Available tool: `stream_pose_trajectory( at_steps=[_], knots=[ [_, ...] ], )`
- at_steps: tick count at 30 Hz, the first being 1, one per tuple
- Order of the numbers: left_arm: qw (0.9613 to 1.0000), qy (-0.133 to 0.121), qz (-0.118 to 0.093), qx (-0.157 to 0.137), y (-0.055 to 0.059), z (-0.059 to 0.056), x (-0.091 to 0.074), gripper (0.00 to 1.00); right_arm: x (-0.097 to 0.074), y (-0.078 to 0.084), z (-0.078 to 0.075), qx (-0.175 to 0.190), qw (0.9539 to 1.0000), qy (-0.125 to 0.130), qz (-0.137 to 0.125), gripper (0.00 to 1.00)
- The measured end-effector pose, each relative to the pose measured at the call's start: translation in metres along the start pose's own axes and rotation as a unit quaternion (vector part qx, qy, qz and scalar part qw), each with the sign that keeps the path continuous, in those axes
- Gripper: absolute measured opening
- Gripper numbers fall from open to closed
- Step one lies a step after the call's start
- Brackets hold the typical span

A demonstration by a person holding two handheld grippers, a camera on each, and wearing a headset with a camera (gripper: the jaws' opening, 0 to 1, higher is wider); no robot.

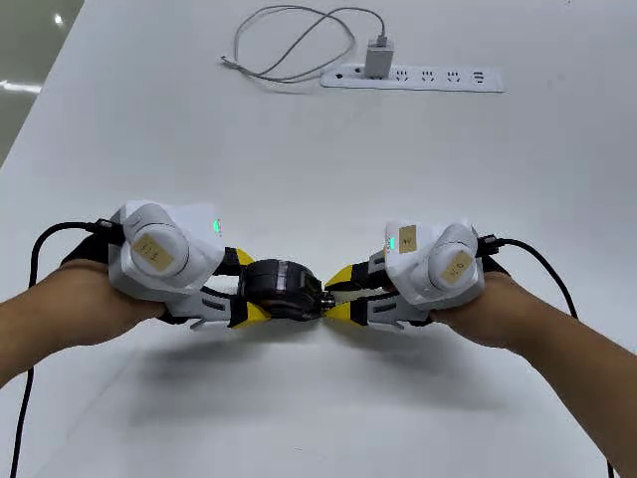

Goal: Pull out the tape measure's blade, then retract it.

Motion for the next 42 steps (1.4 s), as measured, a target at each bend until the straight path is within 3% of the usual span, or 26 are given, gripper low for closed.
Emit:
stream_pose_trajectory(
  at_steps=[13,27,42],
  knots=[
    [1.0,-0.003,-0.004,-0.002,0.0,-0.001,0.0,0.27,0.002,0.0,0.0,-0.004,1.0,0.001,0.0,0.11],
    [0.9999,-0.007,0.006,0.007,0.001,0.001,0.0,0.26,0.0,0.0,0.0,0.0,1.0,0.001,-0.002,0.09],
    [0.9999,-0.007,0.007,0.013,0.002,0.001,0.001,0.26,-0.012,0.014,0.001,0.014,0.9999,0.002,-0.003,0.09]
  ],
)
Point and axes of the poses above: the centre of the closed fingertips' face, and the gripper's own axes: x roughly forward along the fingers, z roughly to its left, y roughly out of its underside, the point moved 6 cm from there along -x, roughly backward along the fingers, and after that the axes turned 14 degrees about z, right-handed, at the moved point
